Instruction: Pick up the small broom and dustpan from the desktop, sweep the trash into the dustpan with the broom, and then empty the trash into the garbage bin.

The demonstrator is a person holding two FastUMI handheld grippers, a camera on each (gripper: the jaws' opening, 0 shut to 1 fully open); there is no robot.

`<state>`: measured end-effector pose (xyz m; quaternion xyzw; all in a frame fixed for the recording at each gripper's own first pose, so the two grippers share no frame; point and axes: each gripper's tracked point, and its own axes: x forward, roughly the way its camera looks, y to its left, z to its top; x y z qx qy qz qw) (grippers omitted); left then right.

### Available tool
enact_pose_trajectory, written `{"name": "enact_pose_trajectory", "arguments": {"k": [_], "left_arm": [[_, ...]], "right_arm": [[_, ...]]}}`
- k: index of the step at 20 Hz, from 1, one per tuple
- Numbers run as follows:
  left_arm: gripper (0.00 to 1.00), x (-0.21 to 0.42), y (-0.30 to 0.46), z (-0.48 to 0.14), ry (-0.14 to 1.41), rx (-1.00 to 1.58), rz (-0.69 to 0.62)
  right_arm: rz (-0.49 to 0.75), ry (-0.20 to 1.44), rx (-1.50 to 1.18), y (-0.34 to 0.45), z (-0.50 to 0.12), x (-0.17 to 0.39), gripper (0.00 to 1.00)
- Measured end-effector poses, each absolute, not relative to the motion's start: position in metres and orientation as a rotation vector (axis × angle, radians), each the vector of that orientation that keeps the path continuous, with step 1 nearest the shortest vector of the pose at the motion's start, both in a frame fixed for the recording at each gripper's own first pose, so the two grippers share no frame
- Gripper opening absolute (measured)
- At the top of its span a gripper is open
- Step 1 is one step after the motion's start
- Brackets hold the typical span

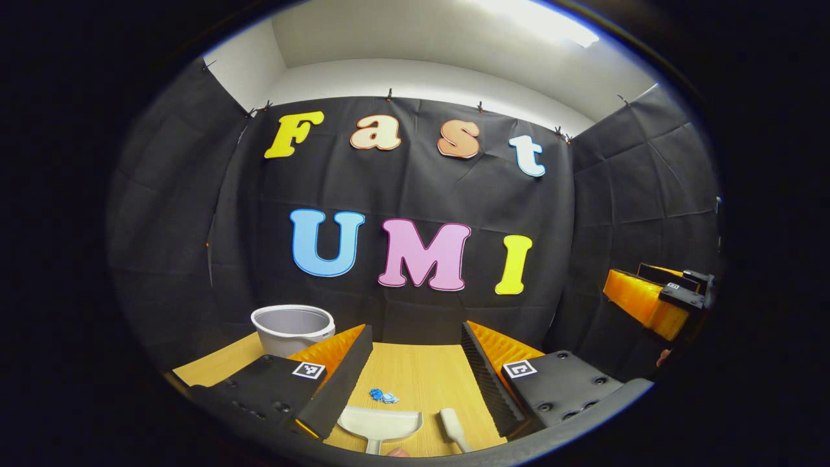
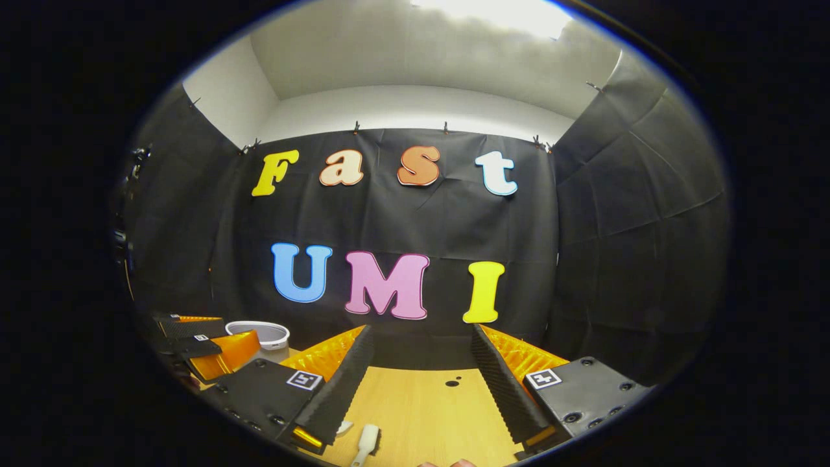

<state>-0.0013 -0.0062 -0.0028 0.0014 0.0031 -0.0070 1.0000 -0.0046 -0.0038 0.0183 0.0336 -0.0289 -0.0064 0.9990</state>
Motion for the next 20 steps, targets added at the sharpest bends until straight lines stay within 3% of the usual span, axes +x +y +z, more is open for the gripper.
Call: {"name": "enact_pose_trajectory", "arguments": {"k": [2, 3, 4, 7, 8, 9, 16, 17, 18, 20], "left_arm": [[0.80, -0.001, -0.004, -0.004, 0.007, 0.004, -0.010], [0.80, -0.001, -0.002, -0.004, 0.008, 0.003, -0.009], [0.80, 0.001, -0.001, -0.005, 0.012, 0.001, -0.007], [0.80, 0.003, 0.002, -0.006, 0.019, -0.007, -0.003], [0.80, 0.004, 0.003, -0.007, 0.021, -0.008, -0.002], [0.80, 0.005, 0.003, -0.007, 0.021, -0.007, -0.003], [0.83, 0.012, -0.001, -0.009, 0.028, -0.010, -0.011], [0.84, 0.012, -0.002, -0.008, 0.026, -0.010, -0.012], [0.82, 0.013, -0.002, -0.009, 0.023, -0.010, -0.012], [0.83, 0.016, -0.004, -0.012, 0.028, -0.014, -0.014]], "right_arm": [[-0.016, -0.073, 0.104, -0.008, 0.022, -0.003, 0.98], [-0.021, -0.078, 0.121, -0.010, 0.023, -0.003, 0.88], [-0.025, -0.080, 0.136, -0.012, 0.022, -0.002, 0.98], [-0.041, -0.065, 0.157, -0.017, 0.017, 0.003, 0.98], [-0.043, -0.066, 0.156, -0.017, 0.017, 0.003, 0.88], [-0.041, -0.069, 0.154, -0.017, 0.017, 0.004, 0.98], [-0.018, -0.070, 0.093, -0.010, 0.018, 0.009, 0.97], [-0.016, -0.072, 0.084, -0.011, 0.018, 0.009, 0.88], [-0.017, -0.068, 0.070, -0.011, 0.016, 0.010, 0.97], [-0.016, -0.043, 0.037, -0.010, 0.008, 0.013, 0.97]]}}
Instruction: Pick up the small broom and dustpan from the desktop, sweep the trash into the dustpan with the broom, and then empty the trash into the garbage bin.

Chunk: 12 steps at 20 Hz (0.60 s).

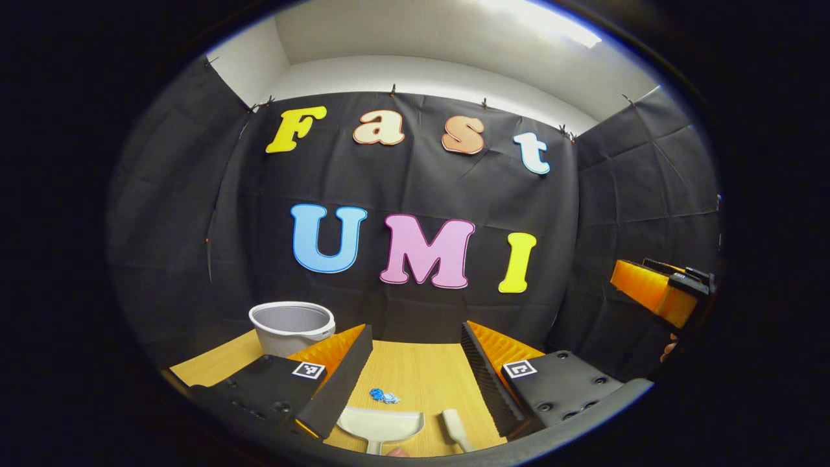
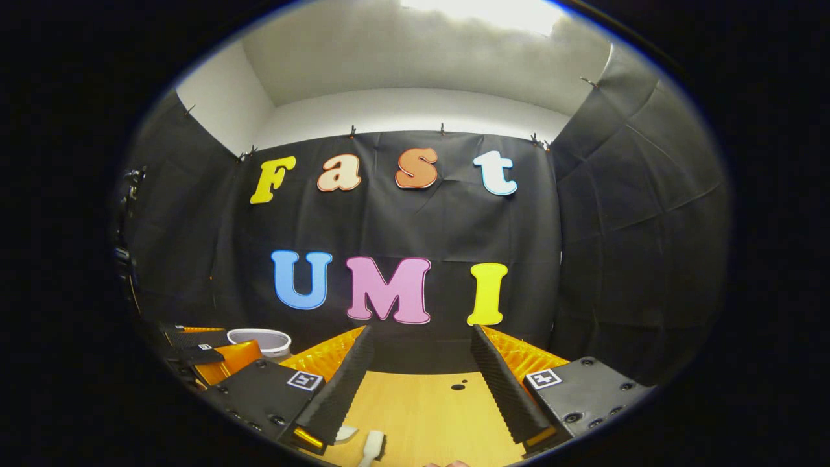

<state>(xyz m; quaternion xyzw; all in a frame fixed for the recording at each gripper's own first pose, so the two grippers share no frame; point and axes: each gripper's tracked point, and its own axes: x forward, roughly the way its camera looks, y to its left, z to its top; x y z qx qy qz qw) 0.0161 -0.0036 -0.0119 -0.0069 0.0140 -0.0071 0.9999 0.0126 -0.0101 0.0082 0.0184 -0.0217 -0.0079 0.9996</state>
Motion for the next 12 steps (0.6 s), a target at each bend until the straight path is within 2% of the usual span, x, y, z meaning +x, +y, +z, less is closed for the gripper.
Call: {"name": "enact_pose_trajectory", "arguments": {"k": [1, 2, 3, 4, 7, 12], "left_arm": [[0.82, 0.016, -0.004, -0.015, 0.035, -0.015, -0.015], [0.80, 0.016, -0.003, -0.016, 0.037, -0.015, -0.012], [0.80, 0.015, -0.001, -0.017, 0.038, -0.010, -0.006], [0.84, 0.014, 0.001, -0.018, 0.038, -0.002, 0.001], [0.80, 0.010, 0.005, -0.023, 0.045, 0.017, 0.016], [0.80, 0.008, 0.014, -0.032, 0.078, 0.018, 0.039]], "right_arm": [[-0.014, -0.027, 0.022, -0.008, 0.004, 0.013, 0.97], [-0.014, -0.016, 0.007, -0.008, 0.001, 0.012, 0.88], [-0.010, -0.012, -0.005, -0.005, 0.000, 0.011, 0.98], [-0.003, -0.011, -0.017, -0.003, -0.001, 0.009, 0.97], [0.025, 0.006, -0.043, 0.008, -0.010, 0.008, 0.97], [0.073, 0.054, -0.046, 0.031, -0.026, 0.014, 0.98]]}}
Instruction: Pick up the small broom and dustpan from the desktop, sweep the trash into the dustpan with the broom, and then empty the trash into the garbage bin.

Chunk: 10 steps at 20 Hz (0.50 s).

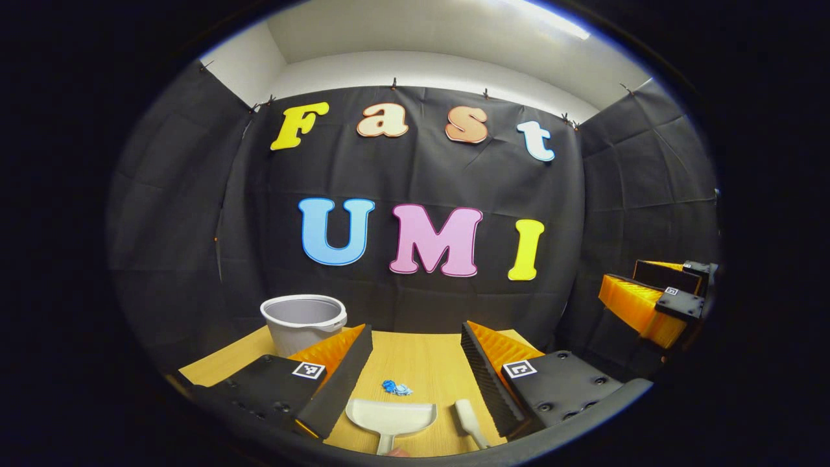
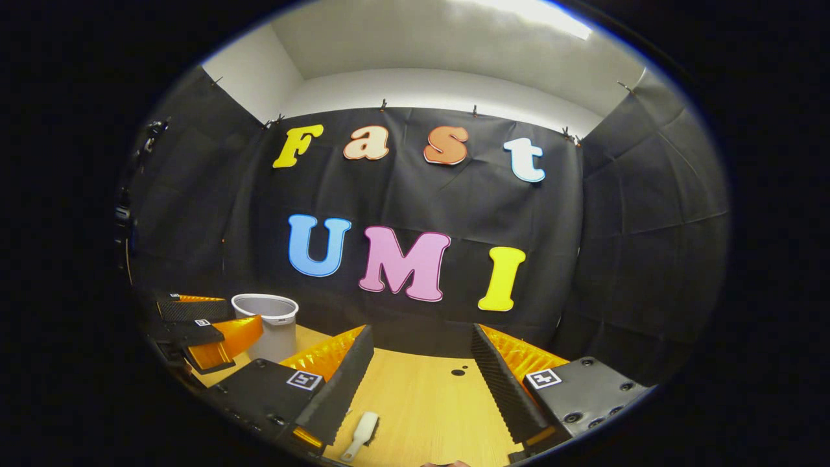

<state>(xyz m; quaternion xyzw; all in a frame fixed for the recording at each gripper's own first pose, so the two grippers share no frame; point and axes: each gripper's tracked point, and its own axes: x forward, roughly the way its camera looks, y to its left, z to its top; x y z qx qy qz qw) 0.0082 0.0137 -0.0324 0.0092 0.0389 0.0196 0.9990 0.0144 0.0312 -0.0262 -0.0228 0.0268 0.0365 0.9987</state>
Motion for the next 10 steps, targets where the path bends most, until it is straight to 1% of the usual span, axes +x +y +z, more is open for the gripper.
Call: {"name": "enact_pose_trajectory", "arguments": {"k": [2, 3, 4, 7, 8, 9, 10], "left_arm": [[0.80, 0.009, 0.019, -0.041, 0.101, 0.018, 0.046], [0.80, 0.010, 0.021, -0.048, 0.124, 0.020, 0.044], [0.82, 0.012, 0.022, -0.057, 0.152, 0.025, 0.040], [0.82, 0.013, 0.031, -0.086, 0.254, 0.055, 0.046], [0.82, 0.013, 0.032, -0.097, 0.289, 0.064, 0.045], [0.82, 0.014, 0.034, -0.109, 0.326, 0.067, 0.037], [0.82, 0.013, 0.035, -0.124, 0.379, 0.064, 0.032]], "right_arm": [[0.092, 0.075, -0.040, 0.043, -0.035, 0.019, 0.98], [0.099, 0.095, -0.036, 0.049, -0.041, 0.021, 0.89], [0.106, 0.123, -0.030, 0.054, -0.051, 0.022, 0.98], [0.112, 0.205, -0.016, 0.068, -0.076, 0.028, 0.98], [0.114, 0.236, -0.015, 0.072, -0.086, 0.030, 0.89], [0.119, 0.265, -0.012, 0.077, -0.096, 0.032, 0.98], [0.124, 0.305, -0.006, 0.082, -0.108, 0.033, 0.98]]}}
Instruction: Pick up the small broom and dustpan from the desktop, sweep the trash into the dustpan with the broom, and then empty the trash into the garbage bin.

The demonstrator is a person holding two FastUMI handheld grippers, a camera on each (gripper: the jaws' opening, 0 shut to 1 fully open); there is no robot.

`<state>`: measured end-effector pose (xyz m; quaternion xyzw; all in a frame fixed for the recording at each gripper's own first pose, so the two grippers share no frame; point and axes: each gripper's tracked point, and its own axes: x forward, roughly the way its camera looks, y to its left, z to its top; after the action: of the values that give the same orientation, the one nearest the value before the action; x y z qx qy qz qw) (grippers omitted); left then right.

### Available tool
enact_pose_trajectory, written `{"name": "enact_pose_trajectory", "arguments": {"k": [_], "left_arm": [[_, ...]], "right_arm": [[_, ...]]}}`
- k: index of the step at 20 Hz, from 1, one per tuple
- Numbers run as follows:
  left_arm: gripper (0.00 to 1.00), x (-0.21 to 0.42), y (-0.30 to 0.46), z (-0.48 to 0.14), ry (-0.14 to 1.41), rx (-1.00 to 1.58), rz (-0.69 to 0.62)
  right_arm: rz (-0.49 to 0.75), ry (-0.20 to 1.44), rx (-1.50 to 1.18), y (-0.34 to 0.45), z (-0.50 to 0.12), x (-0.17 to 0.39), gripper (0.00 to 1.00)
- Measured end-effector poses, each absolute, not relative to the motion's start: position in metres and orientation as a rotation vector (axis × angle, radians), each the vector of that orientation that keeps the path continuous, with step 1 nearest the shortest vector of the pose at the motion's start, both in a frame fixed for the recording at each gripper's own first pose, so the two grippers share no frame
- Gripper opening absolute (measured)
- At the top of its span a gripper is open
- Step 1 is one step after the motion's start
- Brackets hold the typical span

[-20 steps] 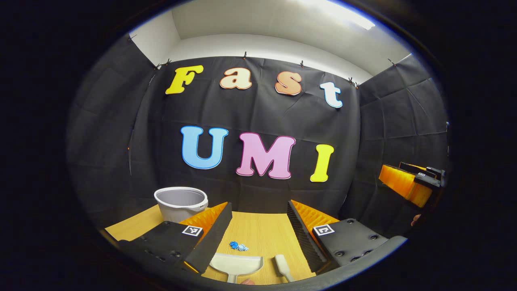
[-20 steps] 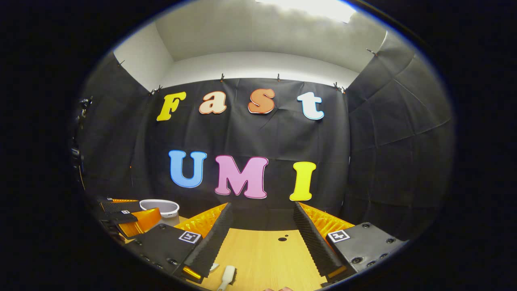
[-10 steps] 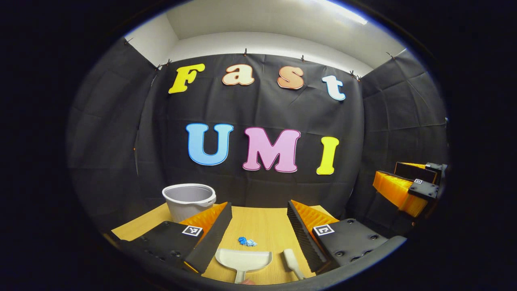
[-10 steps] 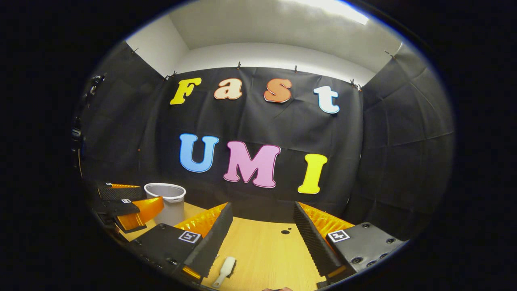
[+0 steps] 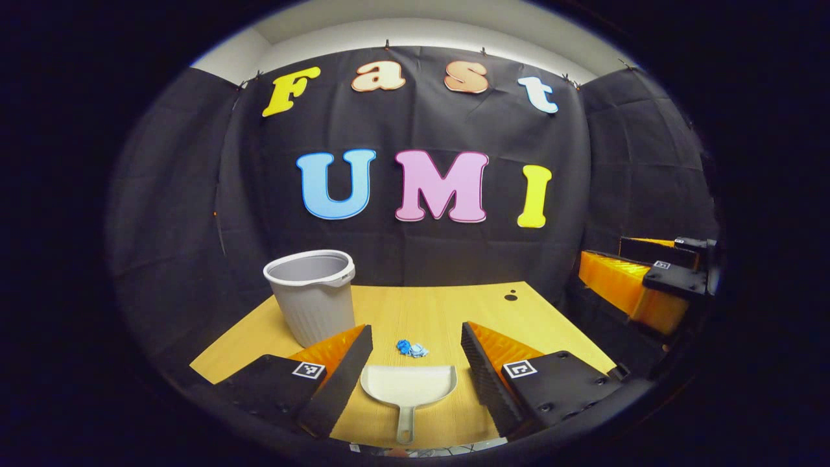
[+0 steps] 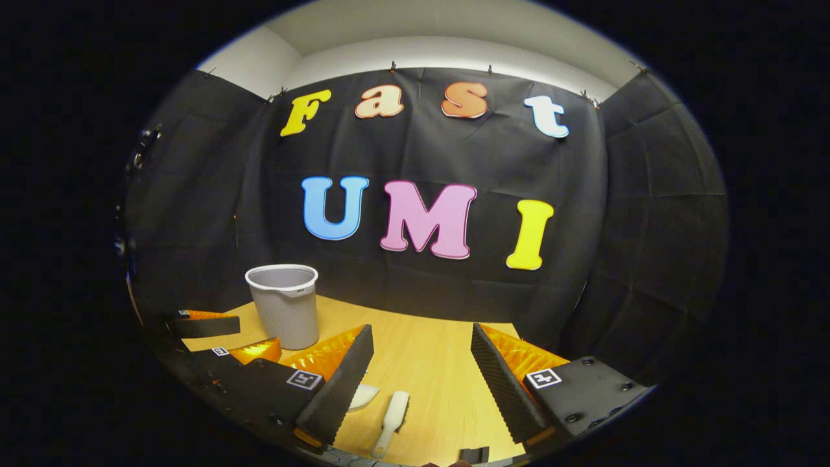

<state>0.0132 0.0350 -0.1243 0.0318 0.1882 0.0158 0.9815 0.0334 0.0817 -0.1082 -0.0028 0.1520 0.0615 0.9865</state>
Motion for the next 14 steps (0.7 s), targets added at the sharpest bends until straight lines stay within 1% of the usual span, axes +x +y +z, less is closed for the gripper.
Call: {"name": "enact_pose_trajectory", "arguments": {"k": [2, 5, 7, 8, 10, 14], "left_arm": [[0.82, 0.014, 0.038, -0.145, 0.448, 0.050, 0.023], [0.82, 0.015, 0.040, -0.184, 0.582, 0.041, 0.018], [0.82, 0.015, 0.041, -0.216, 0.708, 0.056, 0.014], [0.82, 0.010, 0.042, -0.234, 0.811, 0.066, 0.015], [0.84, 0.010, 0.043, -0.268, 0.946, 0.070, 0.011], [0.85, 0.011, 0.048, -0.312, 1.189, 0.079, 0.024]], "right_arm": [[0.130, 0.386, 0.012, 0.090, -0.135, 0.037, 0.98], [0.121, 0.583, 0.061, 0.101, -0.191, 0.038, 0.98], [0.106, 0.755, 0.112, 0.108, -0.239, 0.035, 0.98], [0.091, 0.845, 0.126, 0.109, -0.260, 0.029, 0.98], [0.099, 1.025, 0.135, 0.113, -0.303, 0.013, 0.98], [0.082, 1.316, 0.137, 0.120, -0.373, -0.003, 0.99]]}}
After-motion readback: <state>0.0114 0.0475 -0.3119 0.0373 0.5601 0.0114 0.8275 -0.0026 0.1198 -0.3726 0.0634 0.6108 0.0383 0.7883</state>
